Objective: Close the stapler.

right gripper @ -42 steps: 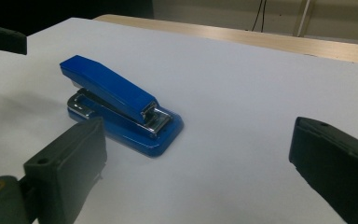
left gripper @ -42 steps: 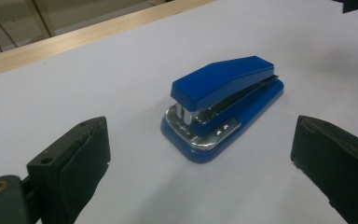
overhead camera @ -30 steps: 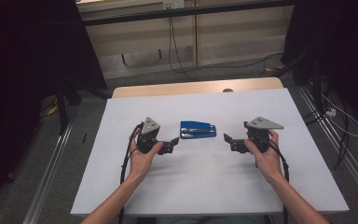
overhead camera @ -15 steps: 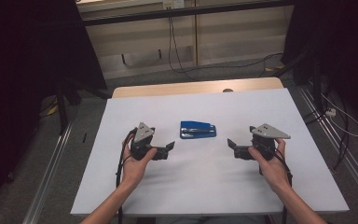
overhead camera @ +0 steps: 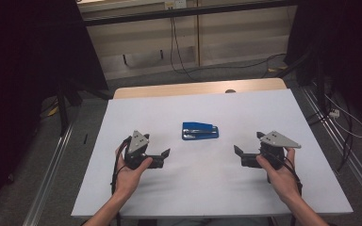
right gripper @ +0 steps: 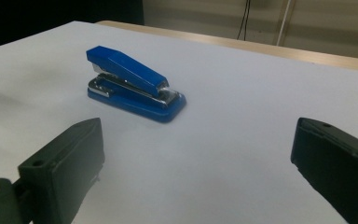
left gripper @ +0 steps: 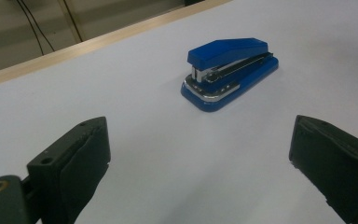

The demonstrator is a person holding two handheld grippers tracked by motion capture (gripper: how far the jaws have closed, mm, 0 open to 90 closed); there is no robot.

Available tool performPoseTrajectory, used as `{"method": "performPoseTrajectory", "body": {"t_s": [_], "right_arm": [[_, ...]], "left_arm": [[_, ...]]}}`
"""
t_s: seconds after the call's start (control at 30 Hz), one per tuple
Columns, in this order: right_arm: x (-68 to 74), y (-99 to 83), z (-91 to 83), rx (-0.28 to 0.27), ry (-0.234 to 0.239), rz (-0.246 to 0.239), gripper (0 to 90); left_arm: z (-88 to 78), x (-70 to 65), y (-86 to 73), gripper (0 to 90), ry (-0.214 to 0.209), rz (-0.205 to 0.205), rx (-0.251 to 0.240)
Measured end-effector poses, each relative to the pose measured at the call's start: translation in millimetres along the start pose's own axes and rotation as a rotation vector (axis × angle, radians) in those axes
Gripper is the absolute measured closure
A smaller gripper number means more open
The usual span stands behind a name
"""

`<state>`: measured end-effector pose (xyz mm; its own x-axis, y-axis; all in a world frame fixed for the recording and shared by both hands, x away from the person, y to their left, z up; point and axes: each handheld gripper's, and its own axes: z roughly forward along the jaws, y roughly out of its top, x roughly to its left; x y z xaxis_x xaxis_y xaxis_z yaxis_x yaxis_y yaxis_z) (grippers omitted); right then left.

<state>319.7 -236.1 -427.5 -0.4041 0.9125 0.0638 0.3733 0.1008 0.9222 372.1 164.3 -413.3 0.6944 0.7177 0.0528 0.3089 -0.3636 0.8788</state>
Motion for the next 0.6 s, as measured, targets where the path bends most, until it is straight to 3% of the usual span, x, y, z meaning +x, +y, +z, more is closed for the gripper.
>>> {"method": "performPoseTrajectory", "body": {"t_s": [0.3,0.37,0.6], "right_arm": [[-14.2,-9.6,-21.5,-0.003,-0.047,0.016,2.8],[-16.4,-11.9,-26.9,-0.001,-0.054,0.020,2.9],[-20.9,-18.7,-40.9,-0.014,-0.074,0.043,2.9]], "left_arm": [[-16.9,0.9,-11.3,5.1,-0.003,-0.025,0.001],[-20.4,2.3,-15.4,4.9,0.012,-0.015,0.004],[-34.6,5.8,-23.9,4.8,0.034,-0.043,0.001]]}}
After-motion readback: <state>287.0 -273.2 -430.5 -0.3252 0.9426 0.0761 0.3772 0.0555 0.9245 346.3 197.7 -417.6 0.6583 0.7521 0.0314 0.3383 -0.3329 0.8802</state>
